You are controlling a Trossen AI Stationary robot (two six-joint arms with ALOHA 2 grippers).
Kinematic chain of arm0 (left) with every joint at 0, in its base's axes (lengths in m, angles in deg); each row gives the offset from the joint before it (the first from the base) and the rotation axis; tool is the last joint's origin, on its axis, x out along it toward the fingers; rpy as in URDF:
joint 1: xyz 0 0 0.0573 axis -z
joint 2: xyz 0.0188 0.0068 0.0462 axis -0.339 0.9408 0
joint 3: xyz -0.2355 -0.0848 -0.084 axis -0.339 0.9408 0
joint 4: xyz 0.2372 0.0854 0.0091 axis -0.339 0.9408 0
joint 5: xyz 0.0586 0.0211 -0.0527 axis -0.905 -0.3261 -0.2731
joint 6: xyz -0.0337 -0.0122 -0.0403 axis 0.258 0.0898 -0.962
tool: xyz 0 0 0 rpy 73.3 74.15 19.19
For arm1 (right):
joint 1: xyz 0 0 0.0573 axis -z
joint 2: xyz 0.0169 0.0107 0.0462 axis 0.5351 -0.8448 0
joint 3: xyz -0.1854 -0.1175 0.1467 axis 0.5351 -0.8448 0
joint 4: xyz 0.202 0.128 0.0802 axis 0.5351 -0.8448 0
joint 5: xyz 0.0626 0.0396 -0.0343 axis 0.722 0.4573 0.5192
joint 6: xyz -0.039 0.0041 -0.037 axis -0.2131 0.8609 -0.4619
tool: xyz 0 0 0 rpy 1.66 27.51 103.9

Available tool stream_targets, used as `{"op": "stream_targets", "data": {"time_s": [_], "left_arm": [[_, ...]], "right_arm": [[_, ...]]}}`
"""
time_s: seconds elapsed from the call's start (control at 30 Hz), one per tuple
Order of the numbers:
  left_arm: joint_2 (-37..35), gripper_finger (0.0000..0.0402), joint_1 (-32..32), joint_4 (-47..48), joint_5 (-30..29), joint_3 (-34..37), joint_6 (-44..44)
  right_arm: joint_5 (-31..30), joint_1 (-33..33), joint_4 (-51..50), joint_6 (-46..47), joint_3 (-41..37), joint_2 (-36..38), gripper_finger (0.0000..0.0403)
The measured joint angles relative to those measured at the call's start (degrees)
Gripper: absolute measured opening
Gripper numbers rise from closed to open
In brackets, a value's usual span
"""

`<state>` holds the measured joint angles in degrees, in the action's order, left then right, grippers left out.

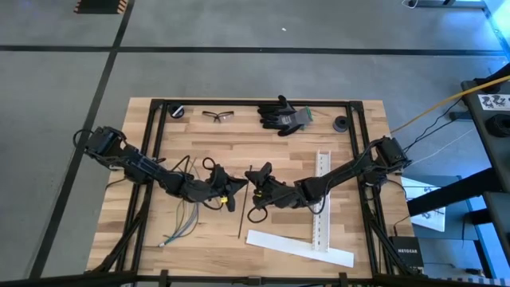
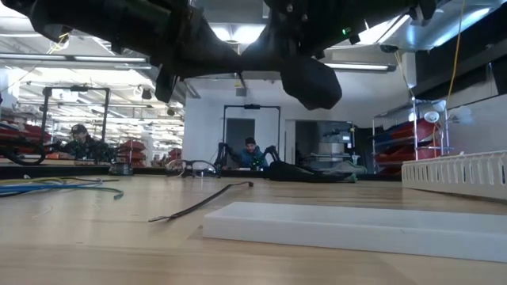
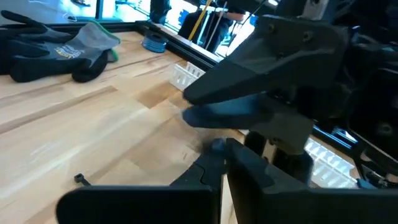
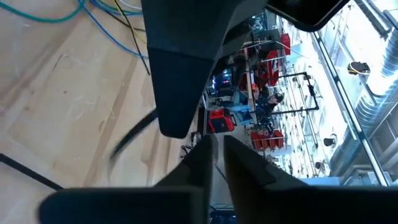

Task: Ziptie cables
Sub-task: Wrap the cable wires with the black zip tie

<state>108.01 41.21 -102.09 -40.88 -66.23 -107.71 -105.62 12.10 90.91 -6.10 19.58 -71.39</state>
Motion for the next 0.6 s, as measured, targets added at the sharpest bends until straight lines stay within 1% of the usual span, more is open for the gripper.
{"op": "stream_targets", "data": {"time_s": [0.23,0.33,0.4,0.5,0.6], "left_arm": [[0.0,0.0,-0.01,-0.09,-0.02,-0.02,-0.07],[0.0,0.0,-0.01,-0.09,-0.02,-0.02,-0.07],[0.0,0.0,-0.01,-0.08,-0.02,-0.02,-0.05],[0.0,0.0,-0.01,-0.06,-0.02,-0.02,0.75],[0.0,0.0,-0.01,-0.05,0.0,-0.02,0.85]], "right_arm": [[-0.35,0.0,3.95,-0.16,0.01,0.23,0.0148],[-2.17,0.0,4.46,-0.18,0.02,0.8,0.0182],[-3.55,0.0,4.05,-0.18,0.02,1.46,0.0196],[-5.13,0.0,3.6,0.07,0.02,3.14,0.0203],[-5.14,0.09,-0.37,6.27,0.02,6.57,0.0204]]}}
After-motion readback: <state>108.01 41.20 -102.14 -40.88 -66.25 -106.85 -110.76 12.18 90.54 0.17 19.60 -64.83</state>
